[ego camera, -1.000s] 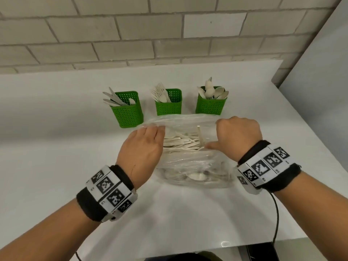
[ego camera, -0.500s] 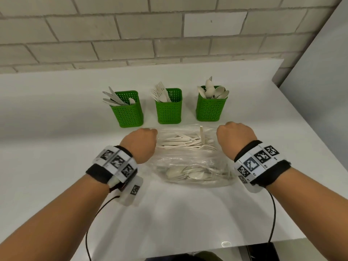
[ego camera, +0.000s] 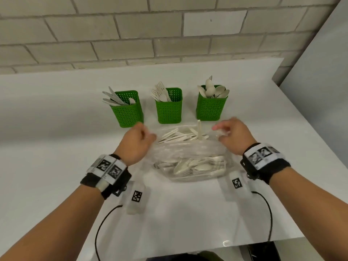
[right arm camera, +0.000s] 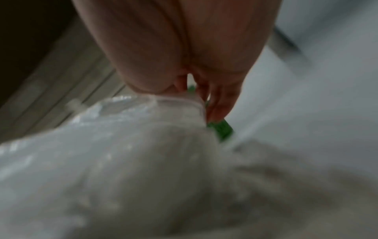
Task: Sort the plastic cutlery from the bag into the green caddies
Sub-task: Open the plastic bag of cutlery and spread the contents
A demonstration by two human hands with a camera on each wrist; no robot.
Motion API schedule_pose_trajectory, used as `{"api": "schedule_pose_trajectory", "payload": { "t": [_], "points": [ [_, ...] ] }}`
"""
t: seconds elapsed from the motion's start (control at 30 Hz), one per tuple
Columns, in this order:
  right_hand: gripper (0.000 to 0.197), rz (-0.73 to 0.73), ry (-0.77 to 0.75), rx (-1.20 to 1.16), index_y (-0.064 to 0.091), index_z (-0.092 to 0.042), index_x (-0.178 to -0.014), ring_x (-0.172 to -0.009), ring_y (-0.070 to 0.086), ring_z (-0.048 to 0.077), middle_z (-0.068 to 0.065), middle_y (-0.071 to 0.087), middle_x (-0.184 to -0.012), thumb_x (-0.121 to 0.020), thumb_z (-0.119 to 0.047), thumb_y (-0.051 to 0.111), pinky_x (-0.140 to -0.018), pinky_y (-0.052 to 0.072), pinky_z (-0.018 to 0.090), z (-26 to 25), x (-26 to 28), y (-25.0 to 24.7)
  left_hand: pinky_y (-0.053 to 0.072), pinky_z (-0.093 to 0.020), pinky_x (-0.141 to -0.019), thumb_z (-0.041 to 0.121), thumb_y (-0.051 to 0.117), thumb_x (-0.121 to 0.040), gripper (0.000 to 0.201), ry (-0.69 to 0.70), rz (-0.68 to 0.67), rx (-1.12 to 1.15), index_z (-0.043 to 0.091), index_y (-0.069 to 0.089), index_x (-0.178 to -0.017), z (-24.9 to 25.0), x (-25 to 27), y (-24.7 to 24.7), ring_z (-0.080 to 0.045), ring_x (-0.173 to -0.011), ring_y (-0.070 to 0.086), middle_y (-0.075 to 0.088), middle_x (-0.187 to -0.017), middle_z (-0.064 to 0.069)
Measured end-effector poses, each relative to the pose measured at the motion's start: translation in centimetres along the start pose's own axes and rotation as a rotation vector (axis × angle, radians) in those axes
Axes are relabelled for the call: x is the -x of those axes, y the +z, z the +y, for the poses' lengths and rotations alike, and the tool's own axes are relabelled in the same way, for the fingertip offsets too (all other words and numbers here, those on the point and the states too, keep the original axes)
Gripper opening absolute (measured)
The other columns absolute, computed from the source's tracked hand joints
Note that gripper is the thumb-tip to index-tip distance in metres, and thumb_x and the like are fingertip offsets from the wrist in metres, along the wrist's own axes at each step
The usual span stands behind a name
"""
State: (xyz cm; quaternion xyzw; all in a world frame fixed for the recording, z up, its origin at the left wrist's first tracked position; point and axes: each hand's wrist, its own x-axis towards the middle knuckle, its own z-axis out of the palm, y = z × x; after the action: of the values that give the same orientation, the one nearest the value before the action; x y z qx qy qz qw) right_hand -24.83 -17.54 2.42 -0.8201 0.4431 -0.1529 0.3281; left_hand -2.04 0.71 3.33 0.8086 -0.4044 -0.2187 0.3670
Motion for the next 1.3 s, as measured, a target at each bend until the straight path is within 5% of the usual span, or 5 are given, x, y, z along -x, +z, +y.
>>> {"api": "schedule_pose_trajectory", "payload": {
  "t": [0.13, 0.3, 0.67, 1.03, 1.3],
  "points": [
    [0.019, 0.116, -0.386, -0.009, 0.066, -0.013, -0.088, -0.081, 0.057, 0.015, -0.001, 0.058, -0.087, -0.077, 0.002, 0.068, -0.077, 0.046, 0.017, -3.6, 1.1, -0.8, 0.044, -0.020, -0.078, 0.007, 0.069, -0.082, 0.029, 0.479, -0.023, -0.210, 0.016, 0.057, -0.107, 2.2, 0.4, -0.3, -0.008, -0.086, 0.052, 0.052, -0.104, 0.003],
    [0.025, -0.332, -0.173, 0.530, 0.067, -0.018, -0.102, -0.092, 0.063, 0.021, 0.000, 0.067, -0.099, -0.078, -0.018, 0.075, -0.078, 0.050, 0.027, -4.6, 1.4, -1.4, 0.049, -0.035, -0.084, 0.036, 0.066, -0.086, 0.038, 0.226, -0.369, -0.700, 0.014, 0.056, -0.116, 2.4, 0.4, 0.4, -0.023, -0.099, 0.059, 0.062, -0.108, -0.004],
    [0.038, -0.319, -0.114, 1.172, 0.044, -0.021, -0.131, -0.106, 0.058, 0.029, 0.008, 0.056, -0.116, -0.093, -0.019, 0.045, -0.088, 0.036, 0.039, -7.1, 3.1, -1.0, 0.041, -0.036, -0.094, 0.054, 0.063, -0.082, 0.066, 0.001, -0.468, -0.833, 0.020, 0.043, -0.135, 2.6, 0.6, 0.0, -0.030, -0.114, 0.047, 0.044, -0.121, -0.010],
    [0.056, -0.332, 0.039, -0.066, 0.054, -0.020, -0.134, -0.134, 0.042, 0.018, 0.002, 0.049, -0.141, -0.083, 0.000, 0.068, -0.106, 0.032, 0.023, -1.2, 1.0, -0.5, 0.040, -0.048, -0.101, 0.020, 0.048, -0.093, 0.069, -0.115, -0.340, -0.762, 0.040, 0.015, -0.151, 1.1, 0.3, 1.0, -0.042, -0.121, 0.040, 0.030, -0.135, -0.017],
    [0.065, -0.435, 0.194, -0.991, 0.054, -0.013, -0.134, -0.100, 0.065, 0.016, 0.007, 0.068, -0.114, -0.079, 0.021, 0.056, -0.091, 0.049, 0.024, 0.0, 1.9, -1.1, 0.042, -0.012, -0.074, -0.006, 0.064, -0.083, 0.069, 0.001, -0.213, 0.026, 0.032, 0.049, -0.138, 0.0, 0.1, -0.1, -0.010, -0.090, 0.053, 0.057, -0.105, 0.005]
  ]
}}
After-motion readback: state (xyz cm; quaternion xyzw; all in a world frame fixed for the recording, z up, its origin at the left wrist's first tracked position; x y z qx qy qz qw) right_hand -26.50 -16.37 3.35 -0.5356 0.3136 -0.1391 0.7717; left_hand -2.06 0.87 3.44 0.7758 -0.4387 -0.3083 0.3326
